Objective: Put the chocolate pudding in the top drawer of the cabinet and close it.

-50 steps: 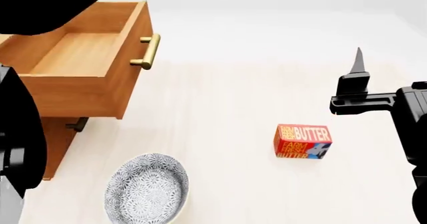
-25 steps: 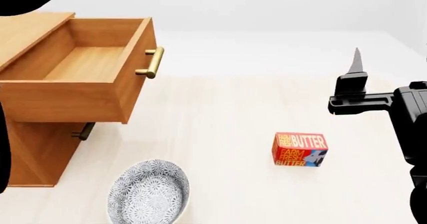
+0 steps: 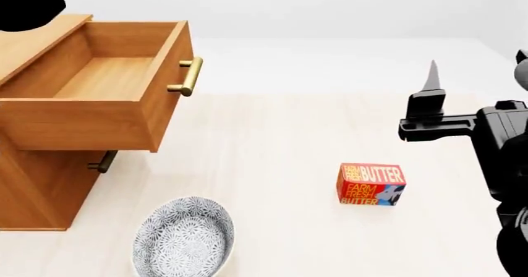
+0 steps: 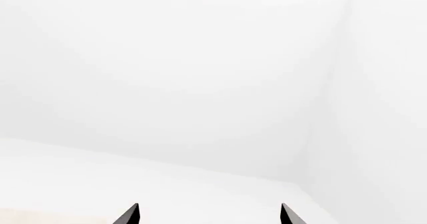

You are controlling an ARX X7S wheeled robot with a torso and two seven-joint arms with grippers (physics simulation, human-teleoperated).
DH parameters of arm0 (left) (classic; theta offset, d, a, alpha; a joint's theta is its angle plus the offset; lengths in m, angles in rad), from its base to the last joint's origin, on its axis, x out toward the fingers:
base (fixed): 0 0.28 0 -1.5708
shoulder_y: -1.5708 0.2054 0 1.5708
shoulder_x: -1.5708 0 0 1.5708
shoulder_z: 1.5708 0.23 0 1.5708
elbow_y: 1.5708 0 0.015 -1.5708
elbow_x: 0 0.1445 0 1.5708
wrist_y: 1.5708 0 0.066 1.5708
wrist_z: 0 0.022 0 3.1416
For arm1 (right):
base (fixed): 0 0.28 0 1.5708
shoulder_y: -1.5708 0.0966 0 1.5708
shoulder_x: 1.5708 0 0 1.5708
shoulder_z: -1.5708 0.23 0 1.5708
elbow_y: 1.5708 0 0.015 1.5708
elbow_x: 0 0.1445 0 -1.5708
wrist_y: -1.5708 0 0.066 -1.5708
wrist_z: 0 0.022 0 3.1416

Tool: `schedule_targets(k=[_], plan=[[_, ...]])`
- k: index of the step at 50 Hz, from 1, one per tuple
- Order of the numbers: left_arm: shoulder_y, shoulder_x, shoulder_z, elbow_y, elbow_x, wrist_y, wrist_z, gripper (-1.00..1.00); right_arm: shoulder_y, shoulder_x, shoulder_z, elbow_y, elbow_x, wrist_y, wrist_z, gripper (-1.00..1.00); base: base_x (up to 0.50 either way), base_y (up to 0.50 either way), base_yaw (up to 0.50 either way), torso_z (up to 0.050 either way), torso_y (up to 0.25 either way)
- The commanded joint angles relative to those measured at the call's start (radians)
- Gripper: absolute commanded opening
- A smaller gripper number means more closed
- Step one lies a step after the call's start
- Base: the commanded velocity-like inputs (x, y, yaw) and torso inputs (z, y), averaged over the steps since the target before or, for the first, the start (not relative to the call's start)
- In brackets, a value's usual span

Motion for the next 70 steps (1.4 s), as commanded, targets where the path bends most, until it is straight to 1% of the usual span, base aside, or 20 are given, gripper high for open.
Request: schedule_targets(k=[1,9,26,36,56,70], plan=[[0.010,-0.026,0.048,-0.085,0.083,0.064,0.042,-1.00,-0.005,-0.005,-0.012,0.006,-0.016,-0.007,-0.006,1.00,0.00,0.00,0.00,0.000,0.000],[0.027,-0.027,0.084,-0.122,0.114,0.080,0.068,-1.00,-0.010,-0.005,-0.020,0.008,-0.026,-0.008,-0.010,1.00,0.00,0.00,0.00,0.000,0.000],[0.057,0.008,0.146,-0.262,0.193,0.156,0.109,-1.00,-0.037,0.000,-0.018,0.017,-0.048,-0.030,-0.024,1.00,0.00,0.00,0.00,0.000,0.000],[0.076,0.020,0.177,-0.311,0.229,0.190,0.123,-1.00,-0.047,-0.002,-0.026,0.020,-0.063,-0.039,-0.033,1.00,0.00,0.00,0.00,0.000,0.000],[0.099,0.051,0.206,-0.433,0.278,0.265,0.154,-1.00,-0.061,-0.002,-0.035,0.028,-0.085,-0.054,-0.042,1.00,0.00,0.00,0.00,0.000,0.000],[0.125,0.050,0.207,-0.470,0.286,0.289,0.160,-1.00,-0.062,-0.003,-0.040,0.033,-0.090,-0.059,-0.043,1.00,0.00,0.00,0.00,0.000,0.000]])
